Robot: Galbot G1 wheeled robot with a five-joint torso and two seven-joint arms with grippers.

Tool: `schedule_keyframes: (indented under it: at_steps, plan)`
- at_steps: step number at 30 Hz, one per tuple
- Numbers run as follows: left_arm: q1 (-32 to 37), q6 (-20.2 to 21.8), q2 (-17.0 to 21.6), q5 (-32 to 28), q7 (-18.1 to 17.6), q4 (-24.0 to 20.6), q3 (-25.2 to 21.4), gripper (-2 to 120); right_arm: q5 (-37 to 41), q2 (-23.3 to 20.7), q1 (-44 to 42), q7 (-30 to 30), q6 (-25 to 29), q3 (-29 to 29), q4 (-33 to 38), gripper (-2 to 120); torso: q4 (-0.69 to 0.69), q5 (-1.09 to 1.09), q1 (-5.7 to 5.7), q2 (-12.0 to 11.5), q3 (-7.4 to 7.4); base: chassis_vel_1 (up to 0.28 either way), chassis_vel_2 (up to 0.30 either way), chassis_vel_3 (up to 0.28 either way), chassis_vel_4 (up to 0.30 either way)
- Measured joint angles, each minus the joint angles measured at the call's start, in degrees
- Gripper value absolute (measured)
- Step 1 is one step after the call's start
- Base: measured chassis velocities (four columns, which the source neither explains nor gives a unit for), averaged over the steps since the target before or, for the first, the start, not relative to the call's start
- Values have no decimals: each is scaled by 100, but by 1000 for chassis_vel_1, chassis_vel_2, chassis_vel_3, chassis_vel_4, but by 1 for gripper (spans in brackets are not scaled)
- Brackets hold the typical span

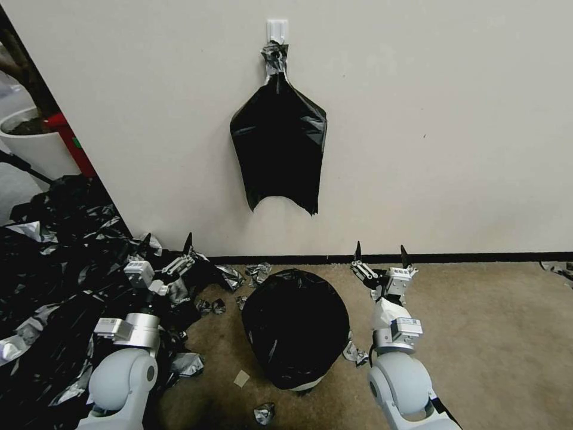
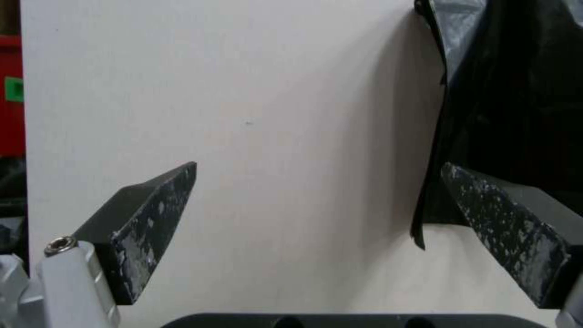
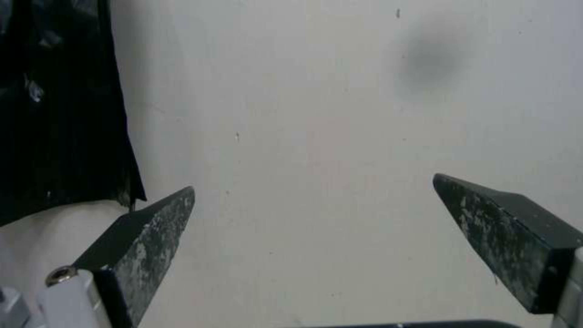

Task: Place a trash bag onto the trash bin.

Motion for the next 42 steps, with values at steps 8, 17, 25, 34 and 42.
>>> schedule_keyframes:
  at_steps: [8, 17, 25, 34, 42]
  plan:
    - [0, 2, 0, 0, 2, 1, 1, 100, 0, -1, 1, 1, -2, -1, 1, 100, 0, 0, 0, 0, 0, 0, 0, 0, 0]
    - [0, 4, 1, -1, 4, 1, 1, 100, 1, -1, 1, 3, -3, -2, 2, 100, 0, 0, 0, 0, 0, 0, 0, 0, 0]
    - [0, 4, 1, -1, 4, 1, 1, 100, 1, -1, 1, 4, -3, -2, 2, 100, 0, 0, 0, 0, 0, 0, 0, 0, 0]
    - [-1, 4, 1, -1, 4, 1, 1, 100, 1, -1, 1, 4, -4, -2, 2, 100, 0, 0, 0, 0, 0, 0, 0, 0, 0]
    - [-1, 4, 1, -1, 4, 1, 1, 100, 1, -1, 1, 4, -4, -2, 2, 100, 0, 0, 0, 0, 0, 0, 0, 0, 0]
